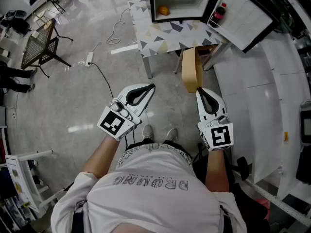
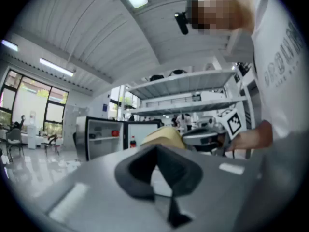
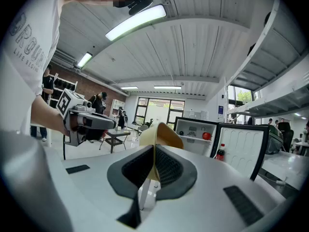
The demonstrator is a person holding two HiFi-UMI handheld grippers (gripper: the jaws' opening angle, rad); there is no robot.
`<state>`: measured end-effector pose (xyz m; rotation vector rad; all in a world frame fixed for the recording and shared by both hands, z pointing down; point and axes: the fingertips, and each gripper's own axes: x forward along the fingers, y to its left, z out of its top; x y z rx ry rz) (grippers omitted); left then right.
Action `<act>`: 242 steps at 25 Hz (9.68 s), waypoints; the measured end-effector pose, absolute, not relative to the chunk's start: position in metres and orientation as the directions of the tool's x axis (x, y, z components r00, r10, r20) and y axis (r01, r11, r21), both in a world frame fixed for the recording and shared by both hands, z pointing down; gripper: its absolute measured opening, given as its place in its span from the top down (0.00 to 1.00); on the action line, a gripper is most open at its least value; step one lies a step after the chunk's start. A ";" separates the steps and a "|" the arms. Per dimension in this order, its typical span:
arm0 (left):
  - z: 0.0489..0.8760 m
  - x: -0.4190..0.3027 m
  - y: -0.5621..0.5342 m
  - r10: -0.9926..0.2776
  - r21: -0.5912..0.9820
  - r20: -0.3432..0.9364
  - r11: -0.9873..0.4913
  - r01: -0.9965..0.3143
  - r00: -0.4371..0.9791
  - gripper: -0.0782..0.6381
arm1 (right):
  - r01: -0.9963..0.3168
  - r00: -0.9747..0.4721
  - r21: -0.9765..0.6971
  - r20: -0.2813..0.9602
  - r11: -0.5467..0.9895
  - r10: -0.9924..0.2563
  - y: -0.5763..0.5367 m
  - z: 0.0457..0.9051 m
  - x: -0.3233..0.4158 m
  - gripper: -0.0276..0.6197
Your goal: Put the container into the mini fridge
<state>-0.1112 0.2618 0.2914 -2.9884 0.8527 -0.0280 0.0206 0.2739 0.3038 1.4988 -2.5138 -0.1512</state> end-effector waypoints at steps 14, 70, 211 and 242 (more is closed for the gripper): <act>0.288 -0.073 0.265 -0.552 -0.058 0.022 -0.833 -0.550 0.834 0.88 | -0.842 -0.502 0.182 0.082 0.509 -0.861 0.275 0.299 0.053 0.94; 0.347 -0.056 -0.045 -0.553 0.038 0.061 -0.830 -0.556 0.831 0.88 | -0.838 -0.482 0.181 0.197 0.515 -0.853 -0.031 0.355 0.076 0.94; 0.343 -0.017 -0.175 -0.641 -0.046 0.088 -0.767 -0.640 0.762 0.88 | -0.700 -0.576 0.351 0.237 0.622 -0.783 -0.208 0.345 0.074 0.95; 0.336 -0.018 -0.171 -0.618 -0.070 0.087 -0.786 -0.614 0.781 0.88 | -0.775 -0.556 0.227 0.197 0.589 -0.808 -0.183 0.330 0.087 0.96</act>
